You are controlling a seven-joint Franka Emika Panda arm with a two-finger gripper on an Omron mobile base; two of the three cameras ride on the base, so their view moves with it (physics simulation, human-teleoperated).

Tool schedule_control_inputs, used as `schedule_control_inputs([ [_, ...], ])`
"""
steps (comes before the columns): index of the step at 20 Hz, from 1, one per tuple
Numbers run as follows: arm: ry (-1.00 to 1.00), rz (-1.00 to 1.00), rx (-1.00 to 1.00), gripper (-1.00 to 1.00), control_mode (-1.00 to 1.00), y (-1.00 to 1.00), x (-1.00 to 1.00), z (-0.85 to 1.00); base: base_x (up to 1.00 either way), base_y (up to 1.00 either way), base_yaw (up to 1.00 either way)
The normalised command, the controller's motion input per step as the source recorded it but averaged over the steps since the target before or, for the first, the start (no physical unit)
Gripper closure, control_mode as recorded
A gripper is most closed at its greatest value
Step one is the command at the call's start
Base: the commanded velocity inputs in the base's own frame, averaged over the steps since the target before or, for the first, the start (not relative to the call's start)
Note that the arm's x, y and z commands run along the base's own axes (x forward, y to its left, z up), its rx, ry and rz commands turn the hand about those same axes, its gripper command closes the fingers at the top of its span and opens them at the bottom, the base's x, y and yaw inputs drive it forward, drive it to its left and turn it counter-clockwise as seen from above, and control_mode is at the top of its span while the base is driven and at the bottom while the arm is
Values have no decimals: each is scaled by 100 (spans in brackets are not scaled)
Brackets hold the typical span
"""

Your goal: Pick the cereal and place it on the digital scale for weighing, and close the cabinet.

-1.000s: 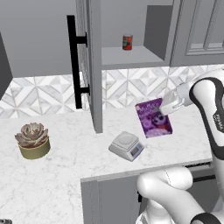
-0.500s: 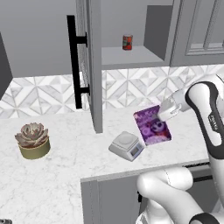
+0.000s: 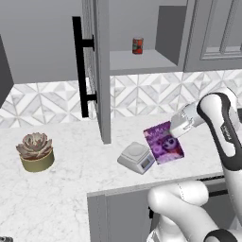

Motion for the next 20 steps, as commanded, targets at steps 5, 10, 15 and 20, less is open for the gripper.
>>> schedule_control_inputs([
  [5,10,5,0,100,-100,0,32,-17,0,0,0],
  [10,-12,0,8,100,-100,0,32,-1,0,0,0],
  [15,-30,3,15,100,-100,0,50,-19,0,0,0],
  [20,-24,6,20,100,-100,1,25,-10,0,0,0],
])
